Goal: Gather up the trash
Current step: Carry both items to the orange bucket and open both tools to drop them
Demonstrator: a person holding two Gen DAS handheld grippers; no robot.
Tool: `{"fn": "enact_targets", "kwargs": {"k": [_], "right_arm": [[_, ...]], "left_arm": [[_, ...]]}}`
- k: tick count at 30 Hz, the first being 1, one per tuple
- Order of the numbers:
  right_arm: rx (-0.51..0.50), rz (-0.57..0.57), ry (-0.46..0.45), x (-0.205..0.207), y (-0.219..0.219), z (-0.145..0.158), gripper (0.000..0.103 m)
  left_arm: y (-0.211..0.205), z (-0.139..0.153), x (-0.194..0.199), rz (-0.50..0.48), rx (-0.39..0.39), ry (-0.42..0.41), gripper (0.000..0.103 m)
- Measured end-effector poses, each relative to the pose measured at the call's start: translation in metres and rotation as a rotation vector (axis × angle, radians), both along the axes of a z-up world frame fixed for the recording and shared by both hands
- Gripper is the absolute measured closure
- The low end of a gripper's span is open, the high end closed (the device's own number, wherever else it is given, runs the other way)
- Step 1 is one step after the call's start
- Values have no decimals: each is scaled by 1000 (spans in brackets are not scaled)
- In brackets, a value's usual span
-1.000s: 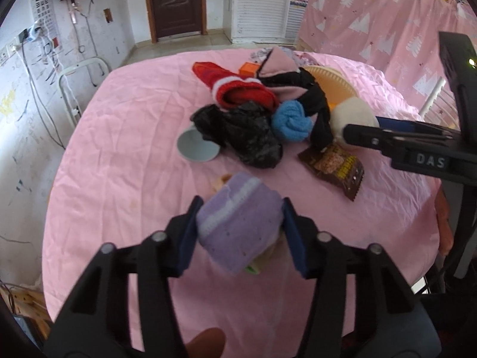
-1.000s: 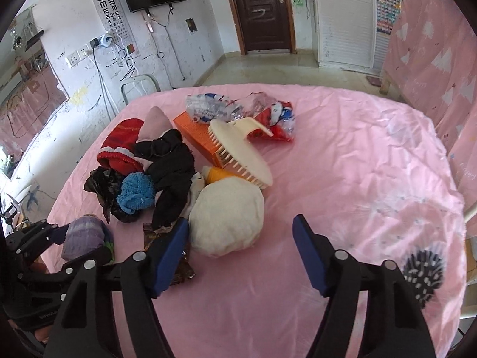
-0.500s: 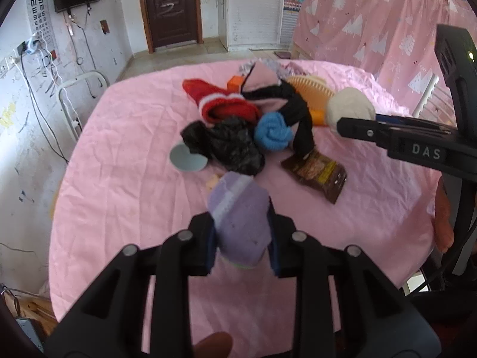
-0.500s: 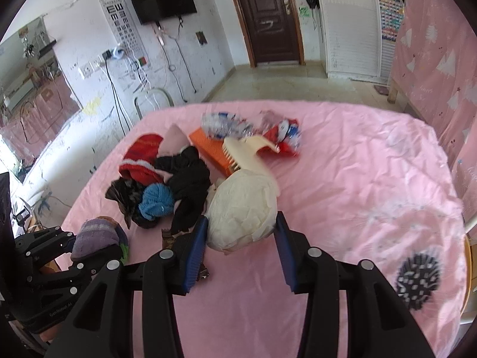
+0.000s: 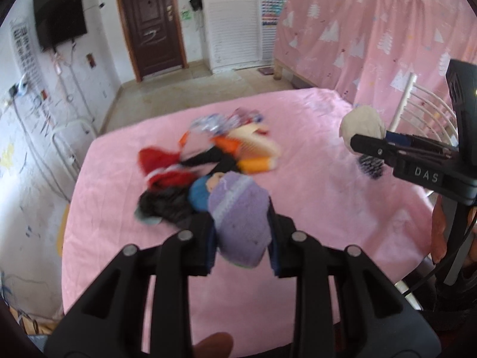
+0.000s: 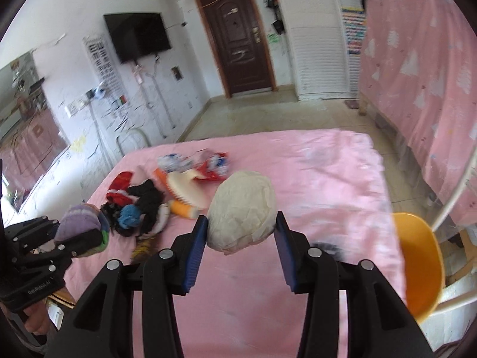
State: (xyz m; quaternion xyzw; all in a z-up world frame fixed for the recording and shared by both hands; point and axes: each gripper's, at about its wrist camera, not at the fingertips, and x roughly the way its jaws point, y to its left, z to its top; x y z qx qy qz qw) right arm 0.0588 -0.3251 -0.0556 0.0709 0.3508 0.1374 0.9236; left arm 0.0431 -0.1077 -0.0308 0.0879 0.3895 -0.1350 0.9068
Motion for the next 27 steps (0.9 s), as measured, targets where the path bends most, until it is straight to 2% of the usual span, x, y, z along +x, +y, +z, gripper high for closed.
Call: {"fn": "enact_targets", "kwargs": {"k": [6, 16, 27], "right_arm": [[-7, -107, -21, -18, -66, 0, 68], [-40, -235, 1, -29, -156, -19, 68], [13, -278, 77, -14, -206, -60, 68]], "left_arm": [[-59, 14, 5, -94, 10, -20, 77], [-155, 13, 24, -219, 10, -7, 77], [-243, 14, 49, -325, -76, 18, 77]]}}
